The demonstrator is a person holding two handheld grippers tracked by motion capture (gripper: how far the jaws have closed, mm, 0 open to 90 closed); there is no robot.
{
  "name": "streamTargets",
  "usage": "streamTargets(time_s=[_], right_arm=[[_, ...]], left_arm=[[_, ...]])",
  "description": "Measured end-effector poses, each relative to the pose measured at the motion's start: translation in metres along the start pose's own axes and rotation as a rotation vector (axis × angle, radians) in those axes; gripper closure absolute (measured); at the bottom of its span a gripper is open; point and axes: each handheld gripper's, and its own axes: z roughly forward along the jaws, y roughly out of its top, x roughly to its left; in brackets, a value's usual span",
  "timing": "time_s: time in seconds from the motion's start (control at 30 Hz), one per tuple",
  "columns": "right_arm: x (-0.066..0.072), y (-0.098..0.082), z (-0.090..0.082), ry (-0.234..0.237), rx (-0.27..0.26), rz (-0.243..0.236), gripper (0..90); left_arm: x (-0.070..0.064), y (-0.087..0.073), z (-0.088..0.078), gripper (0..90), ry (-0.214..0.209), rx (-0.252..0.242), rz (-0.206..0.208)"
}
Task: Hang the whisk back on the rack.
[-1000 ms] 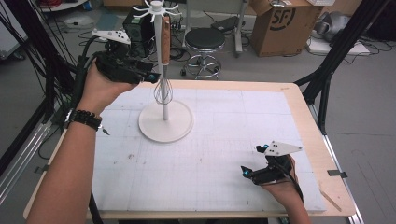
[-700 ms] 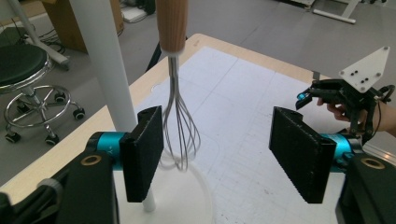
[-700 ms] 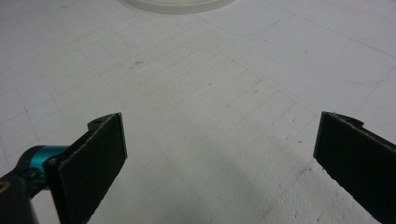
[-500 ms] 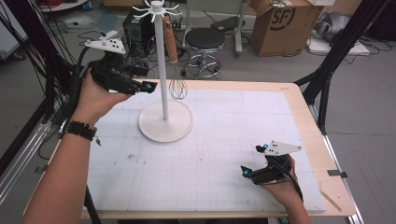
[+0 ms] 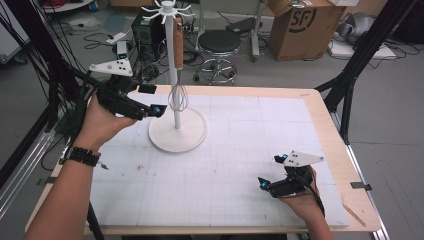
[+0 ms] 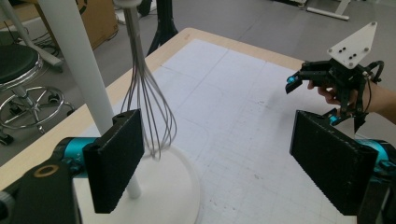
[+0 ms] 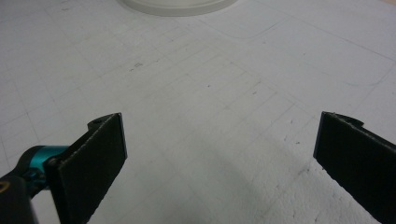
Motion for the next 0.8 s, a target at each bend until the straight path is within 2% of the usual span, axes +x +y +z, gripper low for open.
streamTargets(time_s=[0.27,0.6,0.8], right_arm=[[0.000,0.000,-0.001,-0.001,-0.001,0.004,1.4],[0.000,0.000,0.000,-0.004,0.002,0.001,1.4],[0.001,0.001,0.000,-0.004,0.003,-0.001,1.4]], left_arm=[[-0.008,-0.029,0.002,15.9,-0.019,0.005,0.000],[-0.011,-0.071,0.009,12.1,-0.032,0.016,-0.046],[-0.016,-0.091,0.014,11.4,-0.033,0.007,-0.056]])
